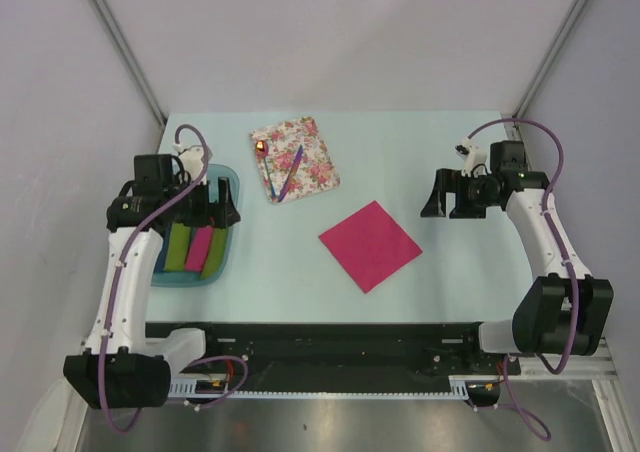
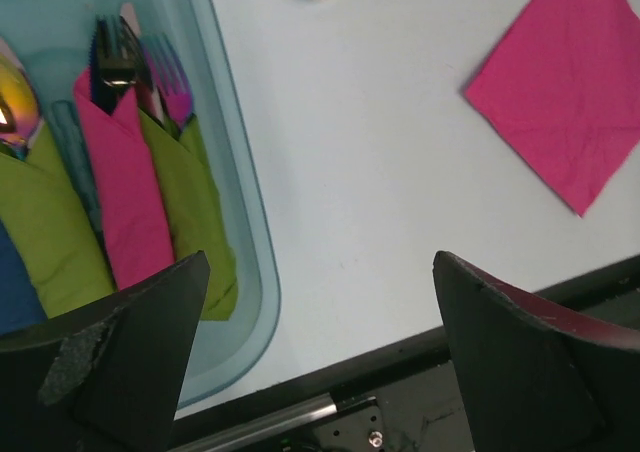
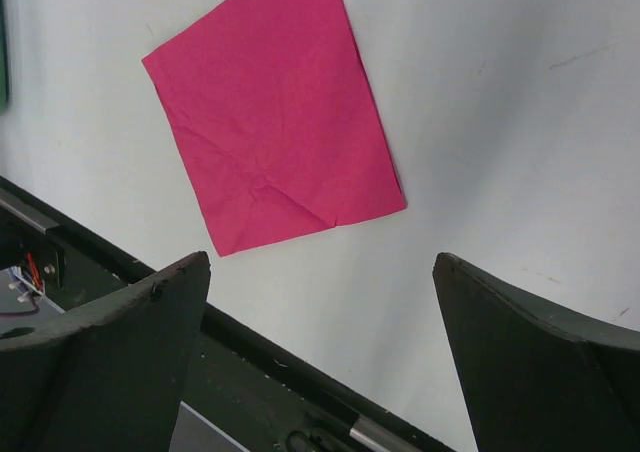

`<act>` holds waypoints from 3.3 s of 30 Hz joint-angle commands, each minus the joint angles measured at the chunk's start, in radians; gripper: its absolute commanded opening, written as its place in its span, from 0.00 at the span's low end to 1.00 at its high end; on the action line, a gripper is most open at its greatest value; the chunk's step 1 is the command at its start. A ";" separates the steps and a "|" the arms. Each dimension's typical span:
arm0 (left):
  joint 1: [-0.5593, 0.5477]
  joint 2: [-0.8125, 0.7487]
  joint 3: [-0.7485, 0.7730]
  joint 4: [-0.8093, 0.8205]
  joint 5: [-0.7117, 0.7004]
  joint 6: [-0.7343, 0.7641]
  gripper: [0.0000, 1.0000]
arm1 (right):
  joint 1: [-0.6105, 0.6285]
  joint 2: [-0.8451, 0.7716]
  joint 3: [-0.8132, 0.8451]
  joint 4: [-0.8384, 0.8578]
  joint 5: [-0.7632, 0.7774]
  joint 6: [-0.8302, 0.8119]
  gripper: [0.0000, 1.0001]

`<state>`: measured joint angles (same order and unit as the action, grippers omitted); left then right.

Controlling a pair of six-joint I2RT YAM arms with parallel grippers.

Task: Place the utensils on the paper napkin and roll it up

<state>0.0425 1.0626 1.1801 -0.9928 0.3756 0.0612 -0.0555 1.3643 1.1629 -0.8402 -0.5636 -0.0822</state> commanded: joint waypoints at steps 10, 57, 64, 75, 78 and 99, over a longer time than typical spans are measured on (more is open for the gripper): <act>-0.110 0.430 0.400 0.226 -0.122 -0.049 1.00 | 0.020 0.012 -0.006 0.023 0.042 -0.027 1.00; -0.331 1.261 0.796 0.378 -0.273 0.000 0.66 | 0.028 0.108 0.034 -0.036 0.060 -0.064 1.00; -0.331 1.287 0.809 0.370 -0.302 0.002 0.43 | 0.034 0.127 0.043 -0.037 0.064 -0.062 1.00; -0.331 1.287 0.813 0.359 -0.288 -0.015 0.24 | 0.049 0.151 0.069 -0.042 0.067 -0.064 1.00; -0.331 1.298 0.814 0.355 -0.284 -0.017 0.26 | 0.051 0.157 0.072 -0.042 0.070 -0.065 1.00; -0.331 1.251 0.898 0.292 -0.270 -0.057 0.00 | 0.051 0.145 0.072 -0.043 0.080 -0.065 1.00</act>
<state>-0.2859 2.3890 2.0350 -0.6956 0.0910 0.0322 -0.0093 1.5208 1.1938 -0.8772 -0.4870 -0.1337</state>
